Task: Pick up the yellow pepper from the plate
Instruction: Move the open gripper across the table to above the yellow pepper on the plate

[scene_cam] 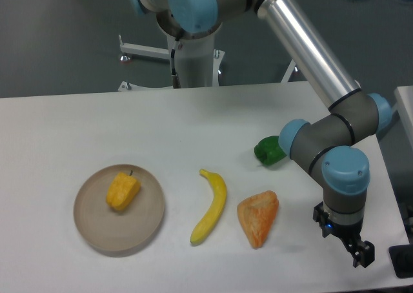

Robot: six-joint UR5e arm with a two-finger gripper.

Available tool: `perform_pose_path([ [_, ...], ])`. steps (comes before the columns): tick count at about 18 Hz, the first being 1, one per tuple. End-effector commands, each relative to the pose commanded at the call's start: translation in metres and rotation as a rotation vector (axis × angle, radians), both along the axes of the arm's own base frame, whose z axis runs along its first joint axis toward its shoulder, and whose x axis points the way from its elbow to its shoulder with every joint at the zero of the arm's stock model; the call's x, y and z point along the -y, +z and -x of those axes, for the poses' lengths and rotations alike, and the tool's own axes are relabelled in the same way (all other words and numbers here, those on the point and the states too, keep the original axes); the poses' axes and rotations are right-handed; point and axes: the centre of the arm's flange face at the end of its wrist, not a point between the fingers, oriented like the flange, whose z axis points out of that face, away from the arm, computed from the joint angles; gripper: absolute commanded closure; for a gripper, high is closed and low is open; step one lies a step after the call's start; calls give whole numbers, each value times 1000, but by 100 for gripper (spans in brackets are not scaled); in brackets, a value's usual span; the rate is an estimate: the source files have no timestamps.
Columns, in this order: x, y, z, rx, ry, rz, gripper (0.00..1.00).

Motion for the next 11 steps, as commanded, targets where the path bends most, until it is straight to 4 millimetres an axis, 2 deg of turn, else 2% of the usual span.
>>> perform_pose_path([
  [2,-1,-4,-4,3,-5,3,0],
  [6,-9,11,-27,13,30,-16,0],
  [9,2,28,-46,32,60,-21,0],
  [11,10,41,-69,45,61,-14,0],
])
